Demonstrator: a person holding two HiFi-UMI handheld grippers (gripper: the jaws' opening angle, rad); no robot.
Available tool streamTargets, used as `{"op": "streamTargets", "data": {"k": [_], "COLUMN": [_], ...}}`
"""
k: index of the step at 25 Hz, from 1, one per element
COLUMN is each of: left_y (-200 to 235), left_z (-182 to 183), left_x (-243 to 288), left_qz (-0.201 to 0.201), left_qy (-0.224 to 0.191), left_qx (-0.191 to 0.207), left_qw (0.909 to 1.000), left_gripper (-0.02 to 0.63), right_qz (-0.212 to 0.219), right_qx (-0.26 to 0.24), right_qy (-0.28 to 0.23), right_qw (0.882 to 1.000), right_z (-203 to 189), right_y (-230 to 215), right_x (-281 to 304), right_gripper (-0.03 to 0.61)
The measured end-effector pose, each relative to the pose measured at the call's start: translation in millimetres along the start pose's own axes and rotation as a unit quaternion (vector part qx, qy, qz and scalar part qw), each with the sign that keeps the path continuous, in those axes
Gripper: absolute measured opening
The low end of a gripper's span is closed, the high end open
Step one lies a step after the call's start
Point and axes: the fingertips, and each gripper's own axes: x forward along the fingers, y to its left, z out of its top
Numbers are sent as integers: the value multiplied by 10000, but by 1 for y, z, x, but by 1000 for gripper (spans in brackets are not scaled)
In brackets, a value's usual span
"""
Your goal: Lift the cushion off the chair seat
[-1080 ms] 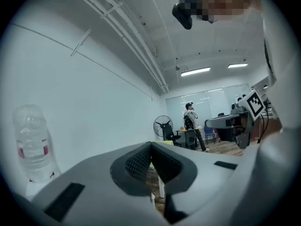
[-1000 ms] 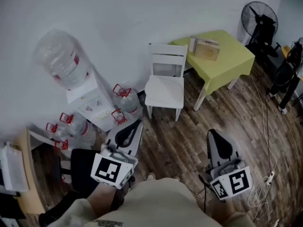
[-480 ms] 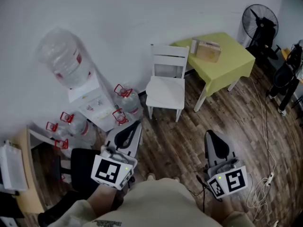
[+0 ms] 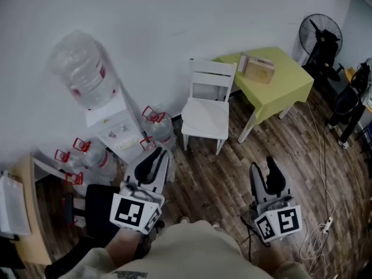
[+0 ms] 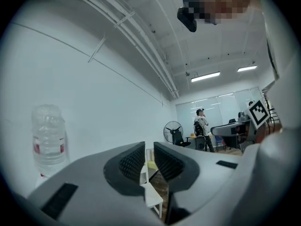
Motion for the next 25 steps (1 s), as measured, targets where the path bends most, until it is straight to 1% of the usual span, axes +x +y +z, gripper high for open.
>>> {"op": "streamTargets", "data": {"k": [1, 2, 3, 8, 10, 15, 17, 20, 22, 25], "left_y": [5, 11, 17, 41, 52, 73, 73, 70, 70, 70], "left_z": [0, -1, -2, -11, -18, -34, -34, -41, -47, -48], "left_x": [-1, -3, -4, -6, -6, 3, 13, 35, 55, 91], "left_qz": [-6, -15, -18, 65, 117, 327, 379, 361, 336, 343], "left_qy": [-24, -42, -50, 76, 97, 165, 176, 244, 293, 285], "left_qx": [-37, -72, -89, -125, -139, -119, -139, -62, -14, -43], "left_qw": [10000, 10000, 9999, 9999, 9998, 9993, 9990, 9990, 9990, 9990], "left_gripper": [74, 142, 173, 184, 184, 184, 184, 186, 184, 184], "right_qz": [-39, -67, -82, -179, -220, -83, -60, -53, -25, 49], "right_qx": [-15, -24, -33, -90, -89, -111, -111, -94, -58, 38], "right_qy": [20, 37, 51, 75, 148, 427, 415, 336, 305, 369], "right_qw": [10000, 10000, 9999, 9998, 9996, 9990, 9991, 9994, 9995, 9993], "right_z": [0, 0, 0, 2, -3, -20, -22, -26, -32, -41], "right_y": [3, 6, 9, 24, 26, 29, 24, 6, -9, -33], "right_x": [4, 7, 10, 20, 24, 45, 56, 72, 85, 109], "right_gripper": [202, 222, 232, 236, 236, 236, 237, 239, 241, 241]}}
